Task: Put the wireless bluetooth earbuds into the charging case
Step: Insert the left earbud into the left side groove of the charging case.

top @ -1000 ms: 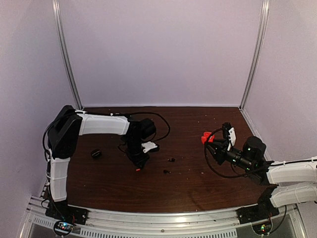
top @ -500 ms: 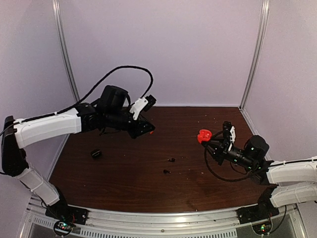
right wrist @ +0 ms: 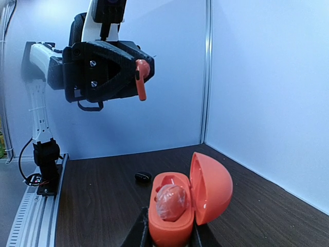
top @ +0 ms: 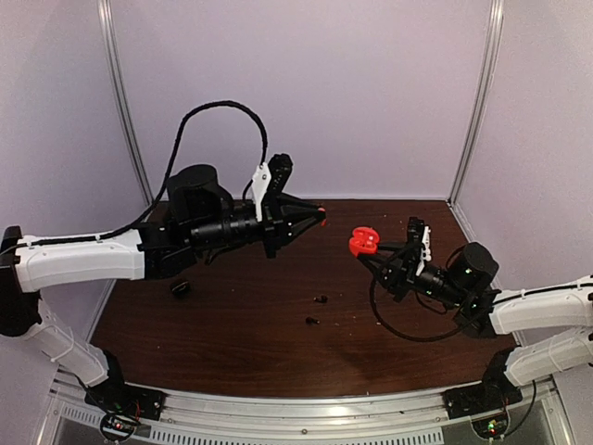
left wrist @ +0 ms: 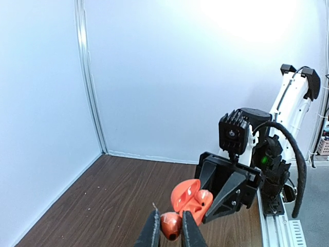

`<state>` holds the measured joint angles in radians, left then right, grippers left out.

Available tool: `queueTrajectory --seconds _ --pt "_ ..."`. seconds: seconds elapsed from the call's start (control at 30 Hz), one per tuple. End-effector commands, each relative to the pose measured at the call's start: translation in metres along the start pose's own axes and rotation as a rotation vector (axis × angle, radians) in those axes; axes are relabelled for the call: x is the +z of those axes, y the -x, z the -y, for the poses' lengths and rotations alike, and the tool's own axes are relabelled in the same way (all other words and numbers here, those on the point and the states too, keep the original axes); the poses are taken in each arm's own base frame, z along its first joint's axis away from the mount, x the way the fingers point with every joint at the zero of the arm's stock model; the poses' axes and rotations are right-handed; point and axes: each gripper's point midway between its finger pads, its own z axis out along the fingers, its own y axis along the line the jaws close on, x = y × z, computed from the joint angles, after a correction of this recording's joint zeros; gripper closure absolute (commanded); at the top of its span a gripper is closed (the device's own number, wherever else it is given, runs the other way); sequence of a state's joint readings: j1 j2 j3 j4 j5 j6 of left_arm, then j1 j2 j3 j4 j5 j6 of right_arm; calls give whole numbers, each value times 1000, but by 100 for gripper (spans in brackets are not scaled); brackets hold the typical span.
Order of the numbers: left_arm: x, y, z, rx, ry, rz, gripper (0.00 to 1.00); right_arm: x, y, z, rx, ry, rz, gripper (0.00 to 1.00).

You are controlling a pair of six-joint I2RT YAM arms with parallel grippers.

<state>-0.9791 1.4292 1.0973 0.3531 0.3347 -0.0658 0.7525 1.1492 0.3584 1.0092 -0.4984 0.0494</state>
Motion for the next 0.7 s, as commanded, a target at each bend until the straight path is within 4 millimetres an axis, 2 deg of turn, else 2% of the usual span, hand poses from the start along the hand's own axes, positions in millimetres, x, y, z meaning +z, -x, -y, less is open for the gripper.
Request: queueTrajectory --seconds 0.0,0.23,0.67 --pt "12 30 10 47 -25 136 93 12 24 -18 -76 61 74 96" --pt "19 28 23 62 -71 142 93 20 26 -29 -109 94 75 96" --pt "24 14 36 72 -127 106 94 27 28 -29 -85 86 84 97"
